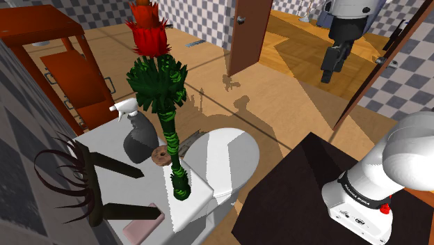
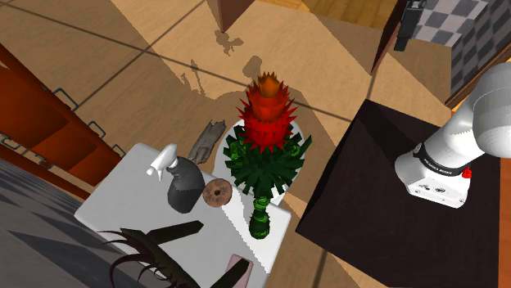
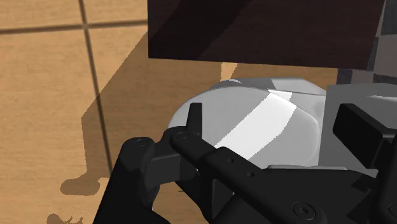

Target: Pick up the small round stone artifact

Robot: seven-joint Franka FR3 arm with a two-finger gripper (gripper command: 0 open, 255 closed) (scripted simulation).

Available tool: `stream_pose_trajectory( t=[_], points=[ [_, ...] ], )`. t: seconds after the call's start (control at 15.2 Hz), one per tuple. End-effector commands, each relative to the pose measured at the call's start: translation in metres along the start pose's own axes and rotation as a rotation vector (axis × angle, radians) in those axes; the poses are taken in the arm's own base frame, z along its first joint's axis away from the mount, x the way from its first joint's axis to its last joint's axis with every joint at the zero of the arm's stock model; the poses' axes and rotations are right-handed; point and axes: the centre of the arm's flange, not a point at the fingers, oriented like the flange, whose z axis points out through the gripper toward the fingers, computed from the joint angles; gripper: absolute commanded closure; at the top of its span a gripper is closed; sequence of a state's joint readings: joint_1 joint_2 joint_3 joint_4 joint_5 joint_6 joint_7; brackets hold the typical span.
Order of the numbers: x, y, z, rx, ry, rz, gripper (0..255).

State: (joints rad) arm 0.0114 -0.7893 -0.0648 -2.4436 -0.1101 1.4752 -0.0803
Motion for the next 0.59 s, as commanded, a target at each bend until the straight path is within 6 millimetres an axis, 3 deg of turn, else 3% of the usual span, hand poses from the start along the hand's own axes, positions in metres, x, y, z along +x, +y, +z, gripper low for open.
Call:
stream_pose_trajectory(
  t=[0.0,0.53],
  points=[
    [0.0,0.0,0.0,0.0,0.0,0.0,0],
    [0.045,-0.089,0.027,0.004,0.027,-0.006,0]
  ],
)
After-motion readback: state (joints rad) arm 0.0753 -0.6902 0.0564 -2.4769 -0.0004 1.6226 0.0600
